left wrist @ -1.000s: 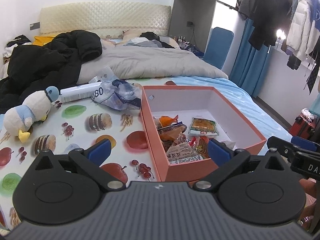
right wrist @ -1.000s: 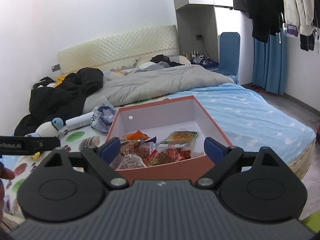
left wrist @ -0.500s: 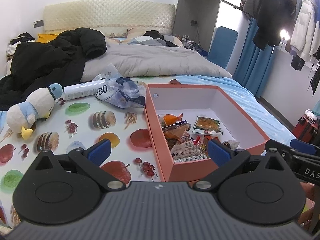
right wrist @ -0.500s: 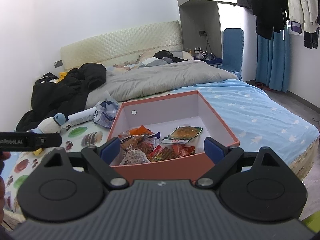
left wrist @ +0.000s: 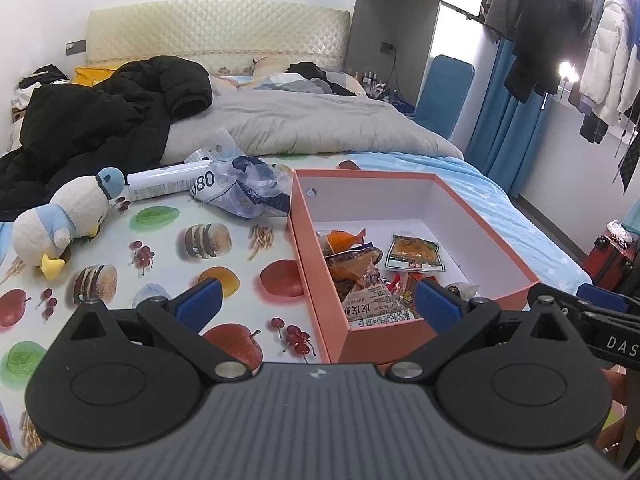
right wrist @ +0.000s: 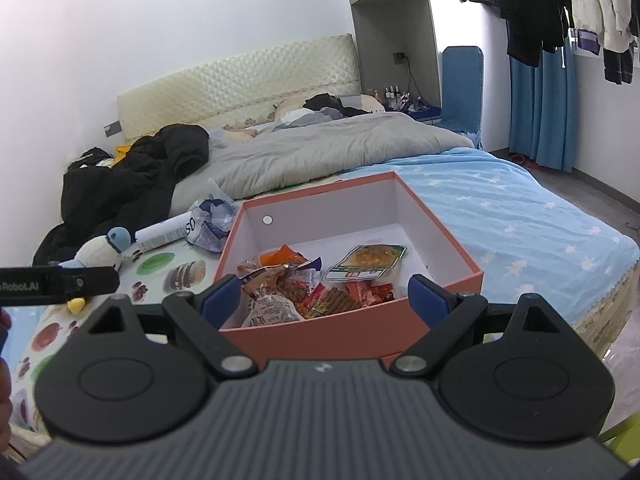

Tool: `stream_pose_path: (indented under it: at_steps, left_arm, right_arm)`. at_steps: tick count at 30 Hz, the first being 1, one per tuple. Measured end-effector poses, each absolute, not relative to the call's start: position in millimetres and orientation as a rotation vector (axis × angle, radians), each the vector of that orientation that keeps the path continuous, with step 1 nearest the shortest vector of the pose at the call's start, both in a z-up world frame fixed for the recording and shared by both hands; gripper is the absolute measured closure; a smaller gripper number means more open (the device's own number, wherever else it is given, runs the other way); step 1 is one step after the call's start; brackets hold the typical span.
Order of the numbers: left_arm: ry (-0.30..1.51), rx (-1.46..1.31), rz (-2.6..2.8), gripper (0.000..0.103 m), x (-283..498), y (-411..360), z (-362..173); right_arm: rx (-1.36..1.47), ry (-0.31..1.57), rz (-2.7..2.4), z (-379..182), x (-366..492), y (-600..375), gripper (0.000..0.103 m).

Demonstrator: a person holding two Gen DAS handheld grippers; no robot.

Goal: Organize snacks

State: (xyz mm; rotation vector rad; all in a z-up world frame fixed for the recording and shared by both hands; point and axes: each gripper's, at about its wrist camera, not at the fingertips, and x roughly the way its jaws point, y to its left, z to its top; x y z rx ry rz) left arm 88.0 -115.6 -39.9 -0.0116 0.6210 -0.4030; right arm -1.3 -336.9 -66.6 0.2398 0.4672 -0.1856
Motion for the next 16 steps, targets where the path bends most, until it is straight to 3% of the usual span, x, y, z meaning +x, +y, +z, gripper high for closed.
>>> stream_pose_path:
  at_steps: [16]
  left_arm:
    - [0.608,-0.016,-0.414,0.0,87.0,-112.3,-36.1]
  right_arm:
    - [0.226,0.459,-0.186,-63.1,-3.0,-334.2,0.011]
